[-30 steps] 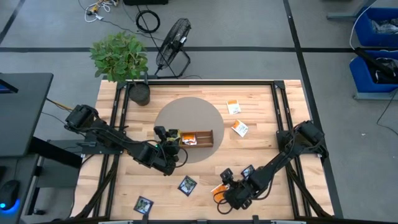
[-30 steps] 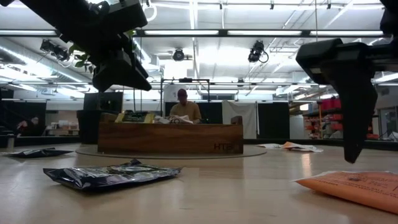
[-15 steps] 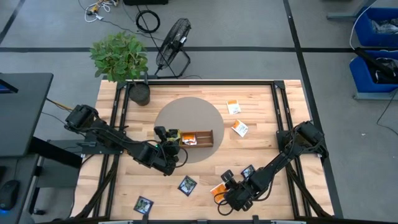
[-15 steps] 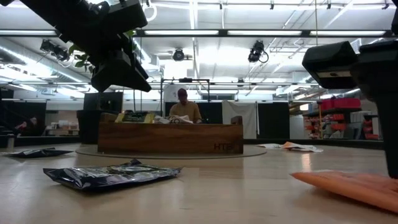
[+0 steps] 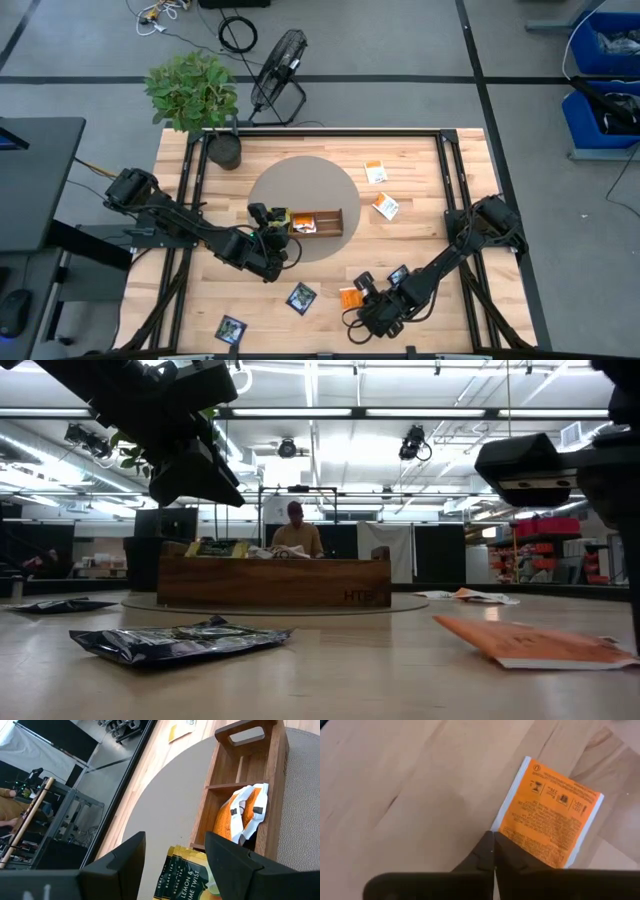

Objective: Pick & Place Tea
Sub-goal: Put the bottom orange tea bag into the wooden organizer

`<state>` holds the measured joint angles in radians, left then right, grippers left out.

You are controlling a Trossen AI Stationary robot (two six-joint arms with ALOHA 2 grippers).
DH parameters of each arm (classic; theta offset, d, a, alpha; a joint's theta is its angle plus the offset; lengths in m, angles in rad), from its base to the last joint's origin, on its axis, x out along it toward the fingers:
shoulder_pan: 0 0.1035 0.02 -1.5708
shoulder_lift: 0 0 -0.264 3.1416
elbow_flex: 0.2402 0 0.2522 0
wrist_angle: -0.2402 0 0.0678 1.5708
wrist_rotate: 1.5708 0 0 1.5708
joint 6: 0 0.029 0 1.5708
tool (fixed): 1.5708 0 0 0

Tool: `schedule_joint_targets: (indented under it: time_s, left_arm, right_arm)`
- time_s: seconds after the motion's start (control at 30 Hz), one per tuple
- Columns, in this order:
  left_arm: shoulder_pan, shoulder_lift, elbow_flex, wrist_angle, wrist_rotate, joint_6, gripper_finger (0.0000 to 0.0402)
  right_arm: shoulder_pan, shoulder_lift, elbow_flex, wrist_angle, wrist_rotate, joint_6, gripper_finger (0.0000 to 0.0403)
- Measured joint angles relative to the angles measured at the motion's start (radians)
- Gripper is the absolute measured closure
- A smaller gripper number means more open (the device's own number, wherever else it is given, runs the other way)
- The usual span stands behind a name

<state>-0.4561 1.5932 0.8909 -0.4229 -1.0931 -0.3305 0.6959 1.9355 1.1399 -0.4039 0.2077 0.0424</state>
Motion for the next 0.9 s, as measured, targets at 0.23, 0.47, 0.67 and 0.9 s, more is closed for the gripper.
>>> schedule_joint_targets:
  time_s: [0.23, 0.47, 0.67, 0.9]
  left_arm:
    - [-0.002, 0.0, 0.0, 0.0, 0.0, 0.002, 0.0193]
    - [-0.02, 0.0, 0.0, 0.0, -0.001, 0.01, 0.0193]
    - [-0.071, 0.0, 0.0, 0.016, 0.036, 0.1, 0.0193]
    - [-0.122, 0.0, 0.0, 0.175, 0.053, 0.263, 0.0193]
  right_arm:
    - [-0.035, 0.003, 0.158, -0.235, 0.136, -0.018, 0.0401]
    - [-0.084, -0.023, 0.275, -0.376, 0.187, -0.06, 0.0402]
    - [-0.138, -0.077, 0.324, -0.433, 0.221, -0.013, 0.0402]
    - [-0.204, -0.115, 0.386, -0.436, 0.225, -0.005, 0.0403]
